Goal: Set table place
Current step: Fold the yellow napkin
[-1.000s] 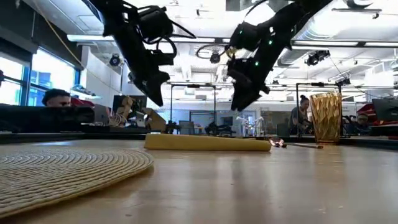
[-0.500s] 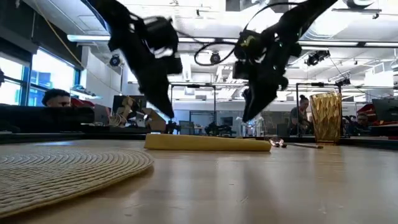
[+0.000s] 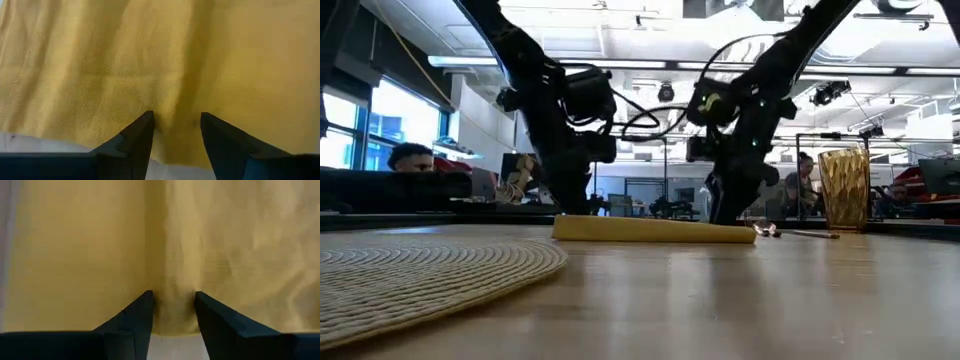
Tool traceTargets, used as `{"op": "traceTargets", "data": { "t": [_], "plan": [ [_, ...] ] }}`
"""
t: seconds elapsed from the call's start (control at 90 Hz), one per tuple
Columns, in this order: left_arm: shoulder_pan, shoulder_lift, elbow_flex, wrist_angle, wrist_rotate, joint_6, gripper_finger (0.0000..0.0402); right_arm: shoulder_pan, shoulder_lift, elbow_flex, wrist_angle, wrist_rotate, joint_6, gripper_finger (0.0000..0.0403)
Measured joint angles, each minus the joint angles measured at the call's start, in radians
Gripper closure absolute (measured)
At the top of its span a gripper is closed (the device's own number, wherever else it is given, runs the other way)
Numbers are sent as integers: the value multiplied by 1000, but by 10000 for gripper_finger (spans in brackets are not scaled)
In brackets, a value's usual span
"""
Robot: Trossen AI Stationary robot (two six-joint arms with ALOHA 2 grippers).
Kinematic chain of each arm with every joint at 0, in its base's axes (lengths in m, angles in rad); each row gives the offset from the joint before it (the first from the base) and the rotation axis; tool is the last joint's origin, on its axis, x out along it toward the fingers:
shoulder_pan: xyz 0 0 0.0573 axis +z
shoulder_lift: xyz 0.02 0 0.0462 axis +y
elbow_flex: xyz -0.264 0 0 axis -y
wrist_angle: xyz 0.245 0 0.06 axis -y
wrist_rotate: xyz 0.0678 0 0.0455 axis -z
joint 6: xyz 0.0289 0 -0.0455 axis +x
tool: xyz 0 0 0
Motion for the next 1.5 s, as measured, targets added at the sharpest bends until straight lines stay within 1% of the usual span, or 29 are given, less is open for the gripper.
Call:
{"op": "traceTargets", "data": {
  "t": [0.133,0.256,0.289,0.333,0.411,0.467,0.533,0.589,0.644,0.789,0.822,0.856,0.922,1.011,1.156,1.244,1.356,1.5],
  "plan": [
    [0,0,0,-12,6,1,303,1,7,2,-4,-2,0,329],
    [2,-1,0,-19,84,7,362,2,1,14,-27,-2,0,389],
    [3,-1,0,-21,104,6,381,2,0,27,-50,-2,-1,395],
    [7,-7,0,-34,127,3,393,2,-1,49,-82,-2,-1,395],
    [9,-31,0,-77,126,-9,395,0,-1,109,-162,-15,-9,398],
    [10,-58,21,-138,110,12,399,-7,-1,164,-239,-30,-30,400],
    [10,-98,64,-214,52,44,400,-15,-3,233,-324,-23,-58,401],
    [11,-133,99,-273,-22,85,400,-23,-3,294,-376,20,-70,401],
    [14,-166,137,-322,-97,127,401,-31,-3,357,-413,88,-71,402],
    [16,-253,208,-380,-328,198,401,-40,-5,488,-454,325,-67,402],
    [16,-271,212,-387,-373,214,401,-40,-6,507,-456,363,-54,402],
    [14,-286,210,-390,-406,226,401,-39,-7,515,-457,378,-40,402],
    [5,-302,190,-388,-421,232,401,-38,-8,502,-452,348,1,403],
    [-19,-297,122,-361,-376,214,401,-24,-8,412,-376,283,46,403],
    [-115,-253,-37,-187,-291,150,401,42,-5,205,-185,184,87,403],
    [-186,-225,-87,-114,-270,114,401,99,-5,110,-89,136,87,403],
    [-241,-215,-88,-110,-273,70,401,157,-5,85,-96,128,114,403],
    [-269,-221,-70,-127,-274,68,401,184,-5,117,-129,137,133,403]
  ]
}}
